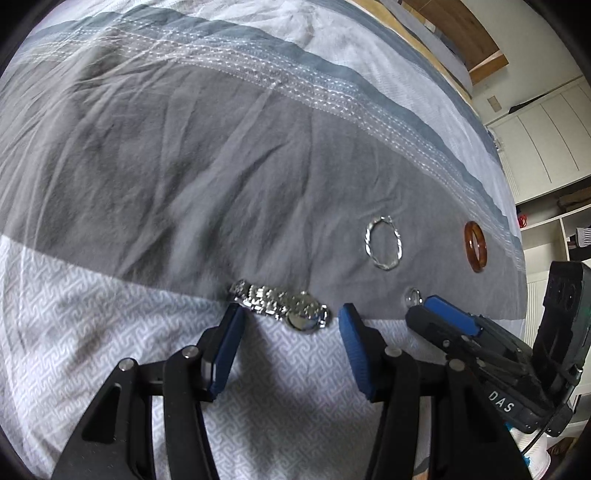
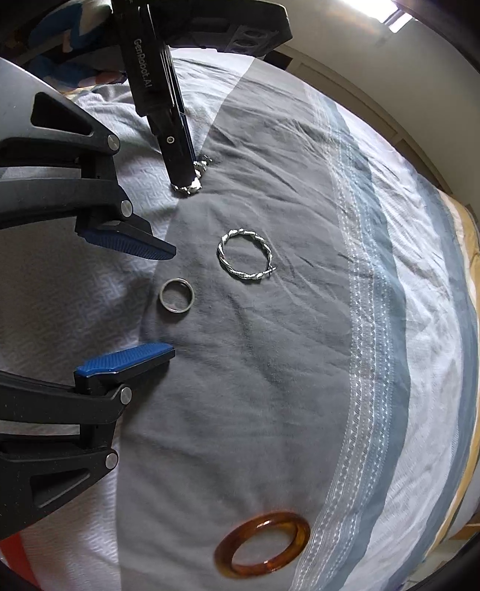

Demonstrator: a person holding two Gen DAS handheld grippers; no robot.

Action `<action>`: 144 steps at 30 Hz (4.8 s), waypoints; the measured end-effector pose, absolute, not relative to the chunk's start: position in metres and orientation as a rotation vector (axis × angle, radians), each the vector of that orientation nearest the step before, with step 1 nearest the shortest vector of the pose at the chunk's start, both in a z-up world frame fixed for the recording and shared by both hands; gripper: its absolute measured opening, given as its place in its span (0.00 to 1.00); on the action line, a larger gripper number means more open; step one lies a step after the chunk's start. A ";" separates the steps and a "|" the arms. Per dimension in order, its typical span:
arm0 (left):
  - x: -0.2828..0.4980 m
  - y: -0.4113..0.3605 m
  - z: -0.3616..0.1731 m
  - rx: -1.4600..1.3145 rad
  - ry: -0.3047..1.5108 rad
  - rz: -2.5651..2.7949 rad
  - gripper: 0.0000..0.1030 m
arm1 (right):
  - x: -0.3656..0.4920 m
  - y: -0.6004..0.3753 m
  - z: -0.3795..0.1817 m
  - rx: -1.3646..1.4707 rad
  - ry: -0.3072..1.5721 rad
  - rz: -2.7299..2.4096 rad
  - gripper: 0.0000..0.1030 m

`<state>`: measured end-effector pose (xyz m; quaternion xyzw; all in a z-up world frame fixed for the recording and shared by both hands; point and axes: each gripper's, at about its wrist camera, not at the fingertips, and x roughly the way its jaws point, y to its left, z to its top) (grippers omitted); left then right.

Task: Organize jewelry
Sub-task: 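Grasp the silver watch with the left tool while the right tool grasps the plain silver ring, then carry the watch and ring over the white box with both tools, then lower the watch and ring into the box and open both tools, then withdraw both tools from the box toward the twisted hoop and amber bangle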

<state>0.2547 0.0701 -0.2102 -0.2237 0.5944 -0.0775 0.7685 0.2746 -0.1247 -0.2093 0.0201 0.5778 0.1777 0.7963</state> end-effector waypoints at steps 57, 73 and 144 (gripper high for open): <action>0.138 -0.118 -0.095 -0.187 1.171 -0.481 0.34 | 0.102 -0.311 -0.112 0.177 1.103 0.177 0.20; 0.111 -0.268 -0.138 -0.059 1.293 -0.637 0.34 | 0.034 -0.429 -0.167 0.253 1.220 0.051 0.20; 0.054 -0.103 -0.075 0.021 1.228 -0.403 0.47 | -0.008 -0.349 -0.106 0.187 1.247 -0.022 0.34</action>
